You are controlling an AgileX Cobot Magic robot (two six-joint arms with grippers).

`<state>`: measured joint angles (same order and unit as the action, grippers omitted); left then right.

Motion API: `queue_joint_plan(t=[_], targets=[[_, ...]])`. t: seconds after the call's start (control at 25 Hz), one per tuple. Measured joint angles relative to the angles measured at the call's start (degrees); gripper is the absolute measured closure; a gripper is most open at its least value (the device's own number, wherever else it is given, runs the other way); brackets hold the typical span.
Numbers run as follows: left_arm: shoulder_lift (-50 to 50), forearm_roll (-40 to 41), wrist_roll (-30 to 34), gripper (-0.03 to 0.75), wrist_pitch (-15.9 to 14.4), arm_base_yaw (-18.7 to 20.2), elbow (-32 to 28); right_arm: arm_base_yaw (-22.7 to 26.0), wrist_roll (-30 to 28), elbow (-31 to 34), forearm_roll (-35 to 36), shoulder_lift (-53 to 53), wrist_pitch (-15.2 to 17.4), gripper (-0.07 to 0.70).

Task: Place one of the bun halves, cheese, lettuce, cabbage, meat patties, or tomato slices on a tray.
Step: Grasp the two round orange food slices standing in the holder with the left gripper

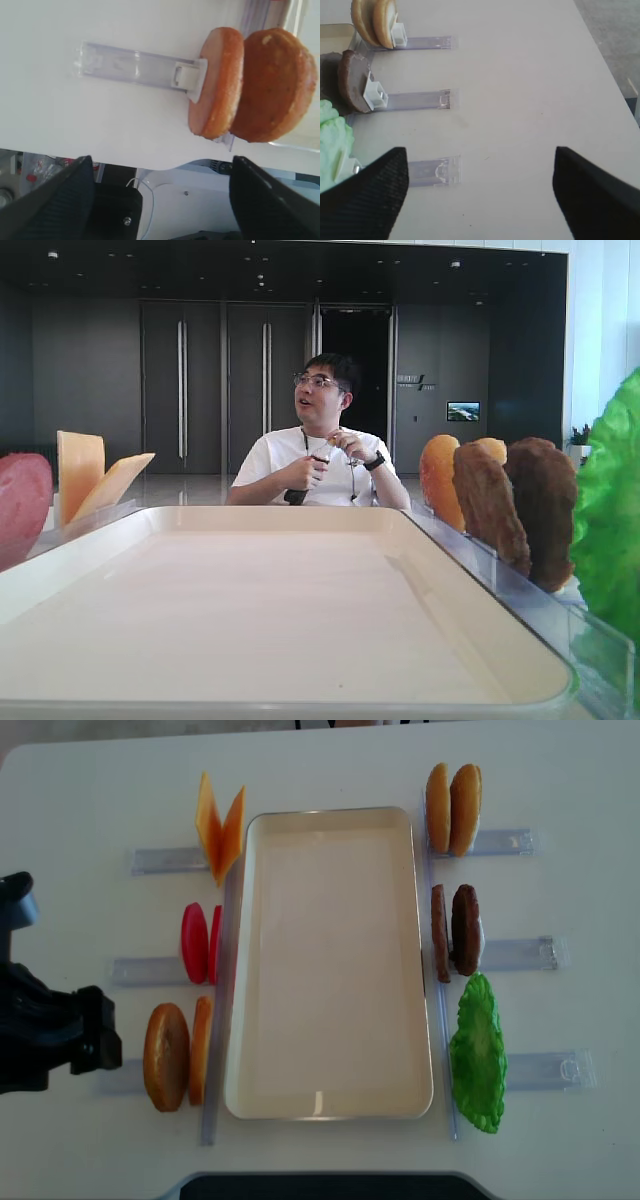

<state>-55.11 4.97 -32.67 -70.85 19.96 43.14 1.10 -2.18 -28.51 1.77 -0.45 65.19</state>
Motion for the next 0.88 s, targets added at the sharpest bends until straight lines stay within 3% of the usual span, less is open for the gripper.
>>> queue_joint_plan(t=[0.2,0.48,0.64,0.88], targets=[[0.0,0.6,-9.7,0.073,0.0,9.0,0.0,0.0,0.0,0.0,0.0,0.0,0.0,0.043],[-2.6,1.7,-18.4,0.109,0.0,17.5,0.1,0.0,0.0,0.0,0.0,0.0,0.0,0.043],[-7.6,1.7,-20.1,0.114,0.1,20.5,1.1,0.0,0.0,0.0,0.0,0.0,0.0,0.043],[-15.2,3.9,-20.3,0.114,0.5,20.8,8.2,0.0,0.0,0.0,0.0,0.0,0.0,0.043]])
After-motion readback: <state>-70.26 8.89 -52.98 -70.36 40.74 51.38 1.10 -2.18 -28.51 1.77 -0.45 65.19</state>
